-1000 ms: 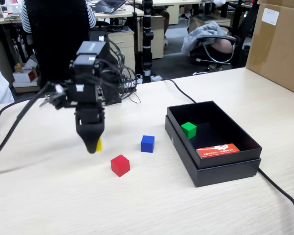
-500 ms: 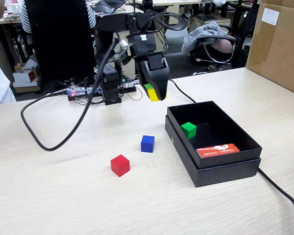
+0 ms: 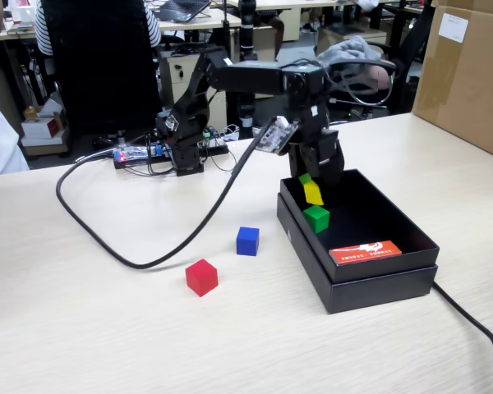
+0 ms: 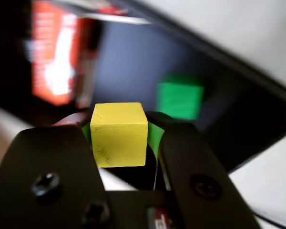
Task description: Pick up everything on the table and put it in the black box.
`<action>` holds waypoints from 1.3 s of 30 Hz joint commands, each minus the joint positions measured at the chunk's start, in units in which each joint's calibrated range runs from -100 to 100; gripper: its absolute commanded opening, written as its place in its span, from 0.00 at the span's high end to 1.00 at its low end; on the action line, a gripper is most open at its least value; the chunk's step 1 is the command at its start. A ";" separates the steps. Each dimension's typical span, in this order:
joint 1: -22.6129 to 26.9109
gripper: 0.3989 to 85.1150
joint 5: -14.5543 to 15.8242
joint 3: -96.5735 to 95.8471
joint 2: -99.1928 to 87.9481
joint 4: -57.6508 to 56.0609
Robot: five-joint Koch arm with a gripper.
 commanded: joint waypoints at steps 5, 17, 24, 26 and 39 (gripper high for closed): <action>-1.71 0.99 0.15 11.53 7.51 -0.87; -2.88 0.75 0.20 9.63 17.03 -4.24; -2.88 0.54 1.32 4.55 11.52 -4.84; -2.98 0.52 1.71 1.65 6.25 -4.75; -8.30 0.46 -0.29 -25.00 -44.13 -0.95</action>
